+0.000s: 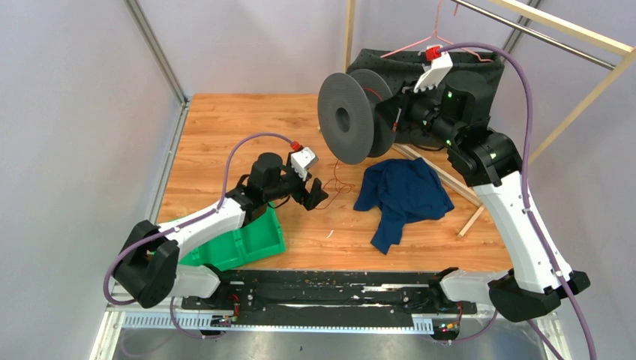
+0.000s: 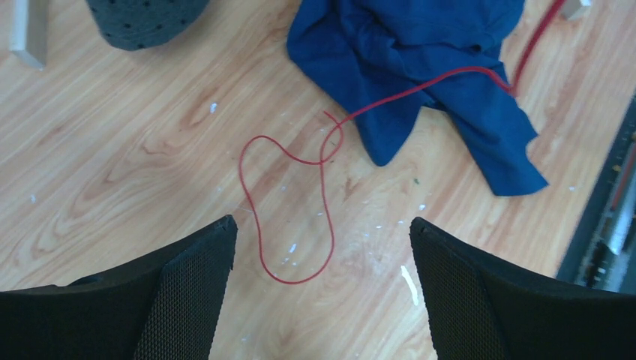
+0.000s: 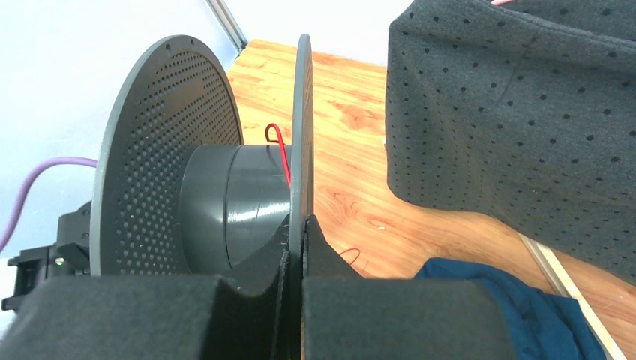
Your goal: Wrap the cables
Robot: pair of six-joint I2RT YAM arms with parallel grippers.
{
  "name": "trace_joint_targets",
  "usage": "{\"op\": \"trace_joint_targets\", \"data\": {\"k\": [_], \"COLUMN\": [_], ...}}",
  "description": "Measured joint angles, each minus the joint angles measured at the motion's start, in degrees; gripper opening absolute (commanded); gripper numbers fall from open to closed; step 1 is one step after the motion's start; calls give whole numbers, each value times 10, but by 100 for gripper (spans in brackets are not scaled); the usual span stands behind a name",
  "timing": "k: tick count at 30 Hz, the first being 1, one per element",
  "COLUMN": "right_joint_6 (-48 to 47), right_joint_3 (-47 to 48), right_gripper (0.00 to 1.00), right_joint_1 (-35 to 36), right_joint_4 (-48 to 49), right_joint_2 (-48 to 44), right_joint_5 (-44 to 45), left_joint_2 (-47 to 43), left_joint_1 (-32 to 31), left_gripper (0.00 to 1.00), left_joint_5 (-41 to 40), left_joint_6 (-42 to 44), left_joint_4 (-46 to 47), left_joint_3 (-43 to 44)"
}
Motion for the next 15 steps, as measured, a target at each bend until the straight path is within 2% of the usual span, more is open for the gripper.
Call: {"op": "trace_joint_targets", "data": {"k": [4,8,15], "right_joint_6": [11,32,70], "right_joint_3": [0,-5,-7], "right_gripper": [1,1,1], "right_joint_1": [-2,-9,-18], "right_joint_4": [0,2,7], "right_joint_2": [-4,-15,-25], "right_joint_5": [3,5,17], "left_joint_2": [0,5,49], "left_joint_1": [4,4,3], "left_gripper": [88,88,85], "left_joint_5": [-2,18,59], "left_joint_6": [3,-5,-94], "left_joint_4": [110,212,446], "left_joint_3": [-57,-70,-105]}}
